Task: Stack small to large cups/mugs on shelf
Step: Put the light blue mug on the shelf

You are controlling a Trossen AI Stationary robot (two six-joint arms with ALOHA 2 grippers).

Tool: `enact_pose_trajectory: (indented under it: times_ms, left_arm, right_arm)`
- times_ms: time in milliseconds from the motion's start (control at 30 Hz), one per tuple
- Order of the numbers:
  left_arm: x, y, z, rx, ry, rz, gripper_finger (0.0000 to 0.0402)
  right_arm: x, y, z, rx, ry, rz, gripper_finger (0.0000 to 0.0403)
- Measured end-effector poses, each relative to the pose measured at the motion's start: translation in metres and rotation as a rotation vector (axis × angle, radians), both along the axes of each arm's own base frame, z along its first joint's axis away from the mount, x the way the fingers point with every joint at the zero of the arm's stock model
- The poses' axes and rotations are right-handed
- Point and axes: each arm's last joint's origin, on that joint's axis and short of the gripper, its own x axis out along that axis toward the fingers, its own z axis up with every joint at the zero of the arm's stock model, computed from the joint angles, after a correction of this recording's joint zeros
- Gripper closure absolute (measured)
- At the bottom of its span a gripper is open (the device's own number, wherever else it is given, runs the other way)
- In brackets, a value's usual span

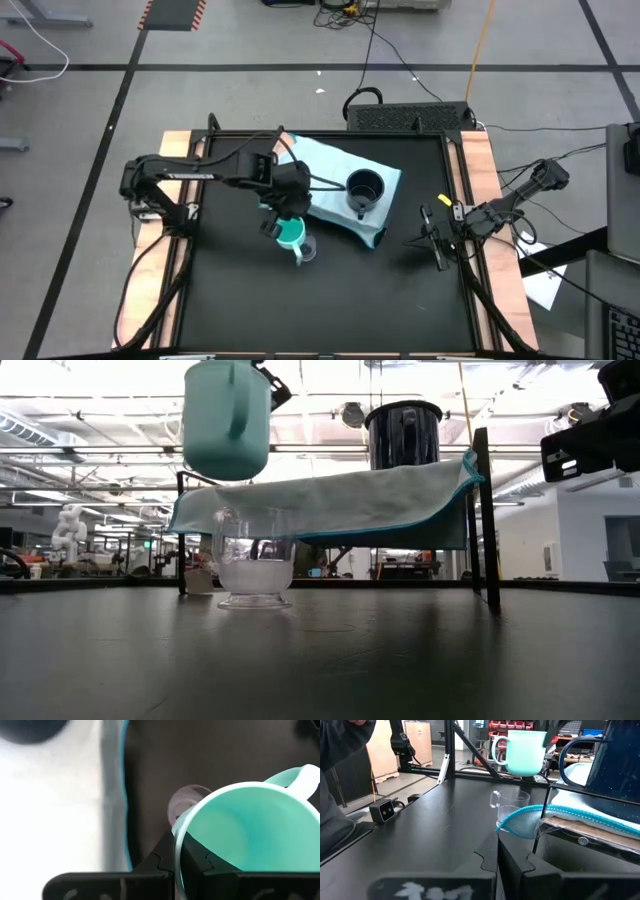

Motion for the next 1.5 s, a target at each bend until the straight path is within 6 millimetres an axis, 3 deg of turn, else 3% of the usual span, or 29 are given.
enact_pose_trajectory:
  times_ms: [600, 967, 1233, 1500]
  left_arm:
    - [0.003, 0.007, 0.0, 0.007, -0.019, 0.007, 0.0394]
    - [0.0, 0.031, 0.036, 0.029, -0.102, 0.062, 0.0394]
    - [-0.004, 0.052, 0.049, 0.082, -0.132, 0.139, 0.0394]
    - [-0.007, 0.068, 0.049, 0.12, -0.129, 0.187, 0.0394]
  right_arm:
    - [0.0, 0.0, 0.0, -0.006, 0.001, 0.0, 0.0403]
    - [0.0, 0.0, 0.0, -0.005, -0.002, 0.0, 0.0403]
    - [0.0, 0.0, 0.0, -0.005, -0.002, 0.0, 0.0403]
    - [0.0, 0.0, 0.0, -0.006, -0.002, 0.001, 0.0403]
